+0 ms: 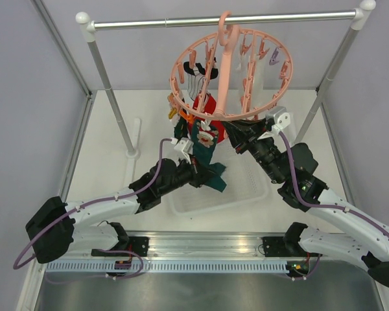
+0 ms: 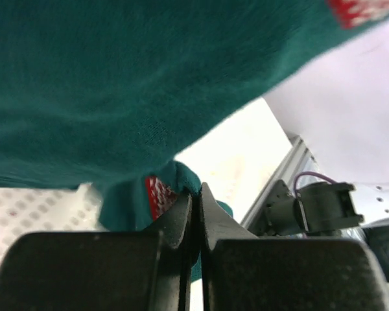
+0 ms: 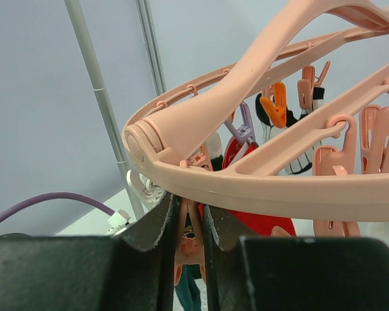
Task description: Remove the socks clipped to the hanger
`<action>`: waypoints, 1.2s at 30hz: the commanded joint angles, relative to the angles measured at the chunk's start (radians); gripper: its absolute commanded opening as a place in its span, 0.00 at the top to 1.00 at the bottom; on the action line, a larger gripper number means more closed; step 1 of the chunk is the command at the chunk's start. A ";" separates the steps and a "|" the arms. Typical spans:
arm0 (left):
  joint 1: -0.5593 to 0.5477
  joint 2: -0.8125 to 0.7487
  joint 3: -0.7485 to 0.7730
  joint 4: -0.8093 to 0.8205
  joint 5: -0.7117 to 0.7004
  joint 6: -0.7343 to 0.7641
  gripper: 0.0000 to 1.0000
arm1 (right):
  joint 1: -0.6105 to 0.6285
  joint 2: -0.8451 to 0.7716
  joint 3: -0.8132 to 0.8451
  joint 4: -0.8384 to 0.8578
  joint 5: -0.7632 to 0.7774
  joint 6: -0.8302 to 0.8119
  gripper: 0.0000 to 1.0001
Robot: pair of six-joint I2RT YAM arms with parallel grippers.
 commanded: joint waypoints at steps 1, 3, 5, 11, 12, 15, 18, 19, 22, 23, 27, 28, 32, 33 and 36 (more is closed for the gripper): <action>-0.006 -0.017 0.006 -0.056 -0.103 0.031 0.98 | 0.005 -0.007 0.027 0.016 0.011 -0.006 0.92; -0.006 -0.016 -0.002 -0.074 -0.152 0.021 0.98 | 0.006 -0.005 0.028 0.016 0.011 -0.005 0.92; -0.006 -0.017 -0.007 -0.120 -0.196 -0.008 0.98 | 0.006 -0.007 0.028 0.014 0.011 -0.005 0.92; -0.006 -0.022 -0.020 -0.168 -0.238 -0.028 0.90 | 0.006 -0.016 0.025 0.007 0.026 -0.014 0.92; -0.006 -0.025 -0.025 -0.171 -0.239 -0.027 0.85 | 0.006 -0.018 0.023 0.007 0.031 -0.015 0.92; -0.006 -0.043 -0.040 -0.183 -0.253 -0.027 0.74 | 0.006 -0.025 0.025 -0.001 0.032 -0.022 0.92; -0.006 -0.071 -0.060 -0.199 -0.274 -0.025 0.65 | 0.006 -0.030 0.028 -0.009 0.038 -0.028 0.92; -0.006 -0.079 -0.065 -0.203 -0.279 -0.025 0.63 | 0.005 -0.028 0.028 -0.012 0.046 -0.029 0.92; -0.006 -0.102 -0.080 -0.225 -0.302 -0.030 0.60 | 0.005 -0.034 0.028 -0.015 0.049 -0.031 0.91; -0.006 -0.108 -0.085 -0.228 -0.305 -0.033 0.56 | 0.005 -0.033 0.028 -0.015 0.049 -0.032 0.91; -0.006 -0.143 -0.097 -0.239 -0.311 -0.024 0.47 | 0.005 -0.033 0.030 -0.020 0.051 -0.037 0.91; -0.006 -0.152 -0.100 -0.239 -0.311 -0.022 0.46 | 0.006 -0.036 0.031 -0.021 0.052 -0.038 0.91; -0.006 -0.195 -0.117 -0.239 -0.311 -0.005 0.40 | 0.006 -0.045 0.028 -0.029 0.066 -0.045 0.90; -0.006 -0.203 -0.119 -0.239 -0.307 0.005 0.40 | 0.006 -0.047 0.027 -0.032 0.069 -0.046 0.89; -0.006 -0.230 -0.125 -0.239 -0.302 0.018 0.38 | 0.006 -0.053 0.022 -0.039 0.077 -0.049 0.89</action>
